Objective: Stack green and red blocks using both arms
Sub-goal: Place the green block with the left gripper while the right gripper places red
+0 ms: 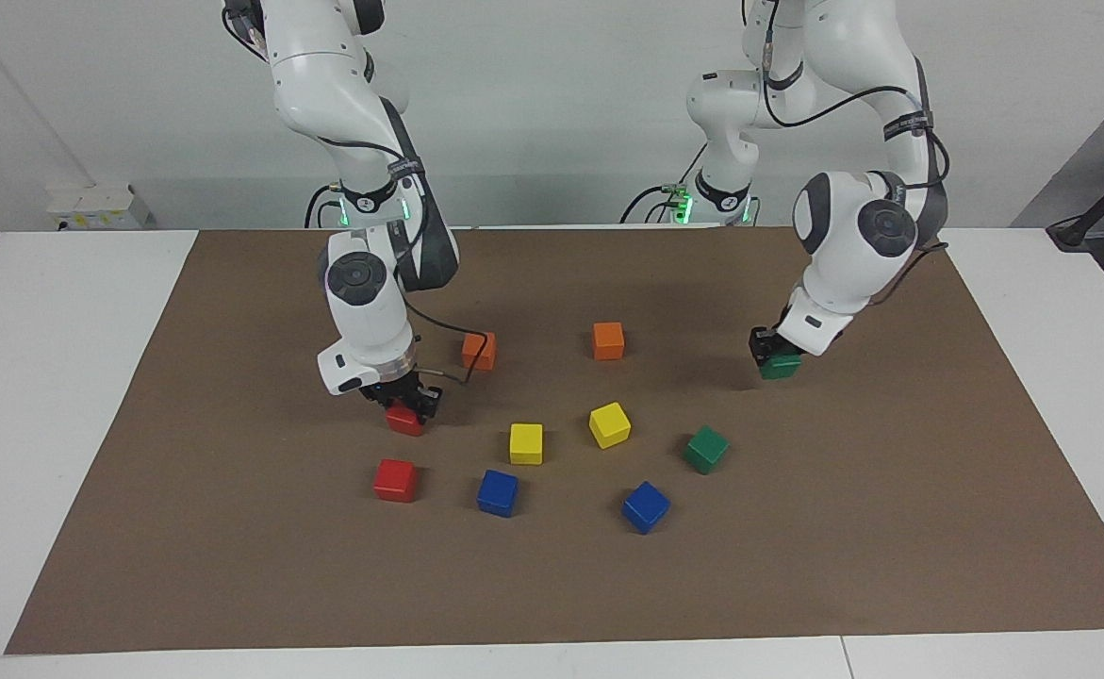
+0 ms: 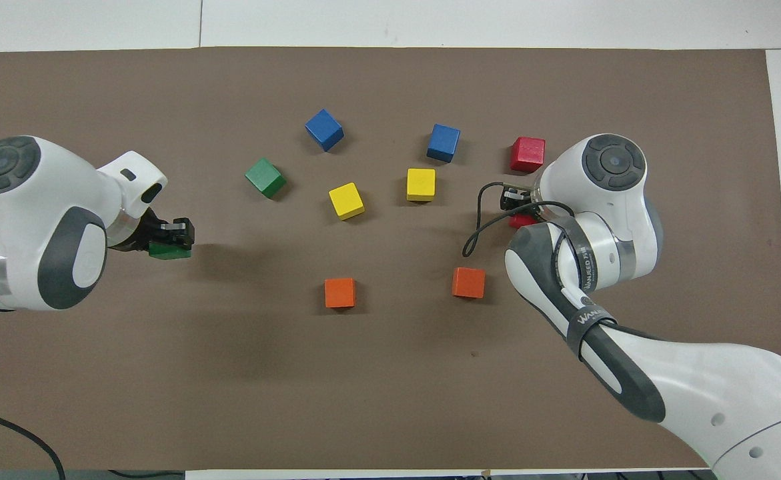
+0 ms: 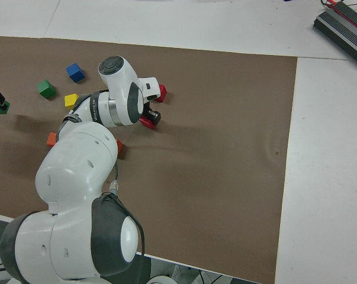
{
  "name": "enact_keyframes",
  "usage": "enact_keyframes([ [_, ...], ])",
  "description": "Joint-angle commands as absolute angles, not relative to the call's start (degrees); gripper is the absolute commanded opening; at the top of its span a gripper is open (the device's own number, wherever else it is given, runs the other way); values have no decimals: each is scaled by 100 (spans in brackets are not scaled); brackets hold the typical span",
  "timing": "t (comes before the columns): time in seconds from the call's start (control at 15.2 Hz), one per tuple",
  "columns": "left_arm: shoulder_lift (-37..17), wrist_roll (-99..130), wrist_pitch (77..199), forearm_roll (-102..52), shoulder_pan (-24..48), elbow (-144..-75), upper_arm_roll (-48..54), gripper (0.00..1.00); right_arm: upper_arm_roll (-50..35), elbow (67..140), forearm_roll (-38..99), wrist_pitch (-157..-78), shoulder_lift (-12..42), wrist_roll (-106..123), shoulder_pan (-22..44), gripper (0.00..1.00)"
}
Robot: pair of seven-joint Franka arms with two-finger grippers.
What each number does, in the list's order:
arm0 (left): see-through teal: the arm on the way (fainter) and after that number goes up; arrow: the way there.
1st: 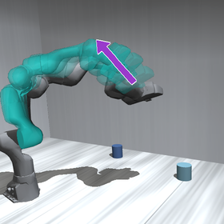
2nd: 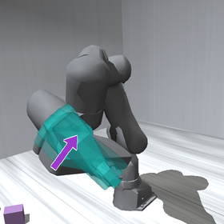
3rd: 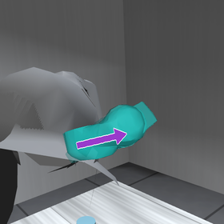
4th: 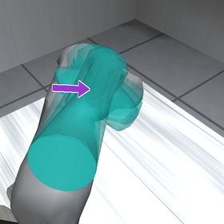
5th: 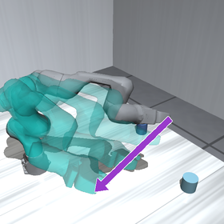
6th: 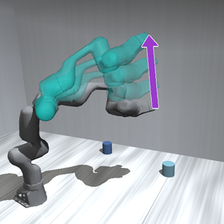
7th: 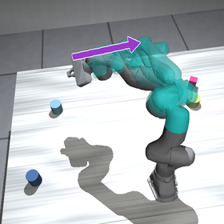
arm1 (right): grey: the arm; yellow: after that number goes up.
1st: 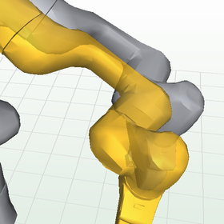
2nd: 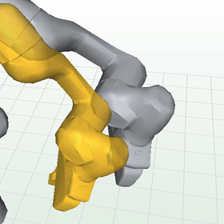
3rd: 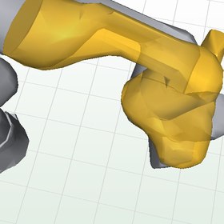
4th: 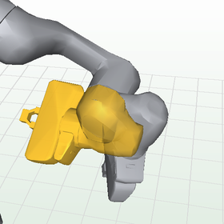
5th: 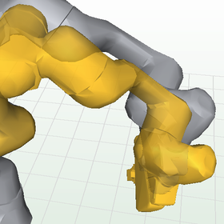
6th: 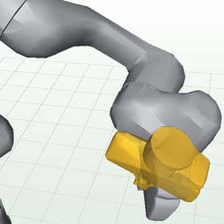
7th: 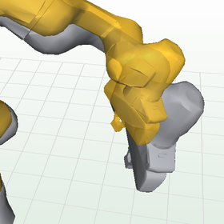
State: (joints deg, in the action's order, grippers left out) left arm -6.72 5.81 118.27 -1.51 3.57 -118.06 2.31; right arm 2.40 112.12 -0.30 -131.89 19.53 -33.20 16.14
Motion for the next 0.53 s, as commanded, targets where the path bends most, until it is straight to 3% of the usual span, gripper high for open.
enact_keyframes([
  [0.0, -589, 316, 11917, -114, 185, -11996, 290, 0, 237, 11285, 35, -13263, 1934, -3086, 1547, 0],
  [0.46, -545, -140, 12348, -97, -114, -12243, 281, 0, 264, 11057, 35, -12393, 1556, -837, 740, 0],
])
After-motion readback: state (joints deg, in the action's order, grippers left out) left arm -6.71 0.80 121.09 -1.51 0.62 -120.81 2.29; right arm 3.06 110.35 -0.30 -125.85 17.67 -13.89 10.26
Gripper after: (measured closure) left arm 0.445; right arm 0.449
